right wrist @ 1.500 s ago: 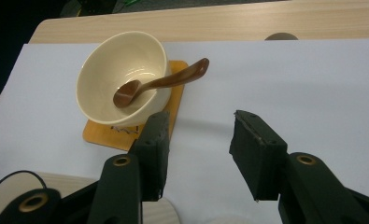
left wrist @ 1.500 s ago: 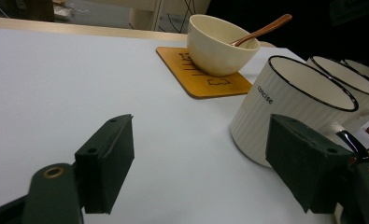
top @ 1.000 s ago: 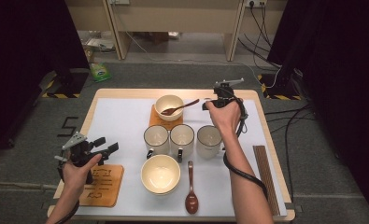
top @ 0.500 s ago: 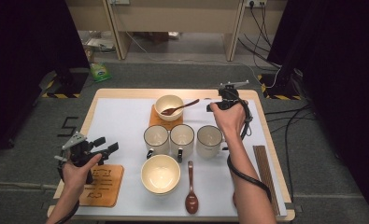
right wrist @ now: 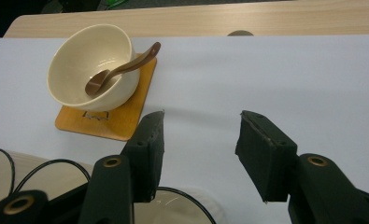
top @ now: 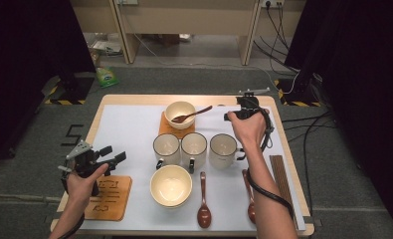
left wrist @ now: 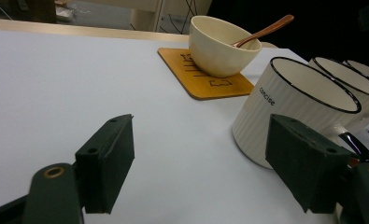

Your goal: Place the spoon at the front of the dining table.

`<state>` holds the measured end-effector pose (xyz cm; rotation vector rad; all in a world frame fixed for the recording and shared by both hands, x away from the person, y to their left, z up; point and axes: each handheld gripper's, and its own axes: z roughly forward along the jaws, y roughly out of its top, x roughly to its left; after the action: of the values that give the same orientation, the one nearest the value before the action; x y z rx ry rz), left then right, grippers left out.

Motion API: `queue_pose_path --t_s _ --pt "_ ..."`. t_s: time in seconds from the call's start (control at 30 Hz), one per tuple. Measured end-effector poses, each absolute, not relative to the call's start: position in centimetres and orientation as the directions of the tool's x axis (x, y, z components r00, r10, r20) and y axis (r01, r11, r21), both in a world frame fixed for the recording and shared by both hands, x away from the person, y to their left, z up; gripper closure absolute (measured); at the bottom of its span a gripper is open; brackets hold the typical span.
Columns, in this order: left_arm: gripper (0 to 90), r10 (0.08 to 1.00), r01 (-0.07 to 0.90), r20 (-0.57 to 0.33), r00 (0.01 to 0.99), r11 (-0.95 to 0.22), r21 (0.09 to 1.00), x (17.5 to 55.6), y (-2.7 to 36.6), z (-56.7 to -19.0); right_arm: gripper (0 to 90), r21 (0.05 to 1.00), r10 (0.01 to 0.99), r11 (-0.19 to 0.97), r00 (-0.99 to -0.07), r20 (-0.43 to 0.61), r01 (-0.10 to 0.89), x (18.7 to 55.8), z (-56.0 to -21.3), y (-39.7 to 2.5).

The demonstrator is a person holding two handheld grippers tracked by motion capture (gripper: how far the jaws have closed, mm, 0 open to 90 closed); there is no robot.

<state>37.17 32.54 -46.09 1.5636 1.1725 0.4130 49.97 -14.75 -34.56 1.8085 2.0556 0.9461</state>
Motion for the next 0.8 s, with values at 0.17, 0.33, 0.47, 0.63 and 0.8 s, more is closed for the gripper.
queue_pose_path --t_s 0.17,0.33,0.47,0.63,0.8 --pt "23.3 0.839 0.464 -0.305 0.451 0.072 0.883 37.3 32.5 -46.1 50.5 0.606 0.953 0.019 -0.198 0.231 0.795 49.8 -34.7 -15.2" --pt "23.3 0.839 0.463 -0.305 0.45 0.072 0.883 37.4 32.4 -46.0 50.2 0.605 0.955 0.009 -0.186 0.232 0.797 49.4 -34.9 -15.9" --pt "23.3 0.839 0.465 -0.303 0.452 0.068 0.883 37.4 32.4 -46.1 49.9 0.602 0.958 0.005 -0.175 0.225 0.798 49.1 -34.9 -16.7" --pt "23.3 0.839 0.466 -0.304 0.452 0.069 0.882 37.4 32.3 -46.1 49.5 0.604 0.96 0.0 -0.168 0.222 0.797 48.8 -34.9 -17.3" --pt "23.3 0.839 0.465 -0.305 0.451 0.071 0.882 37.3 32.4 -46.1 49.3 0.598 0.962 -0.003 -0.161 0.22 0.802 48.7 -35.2 -17.6"
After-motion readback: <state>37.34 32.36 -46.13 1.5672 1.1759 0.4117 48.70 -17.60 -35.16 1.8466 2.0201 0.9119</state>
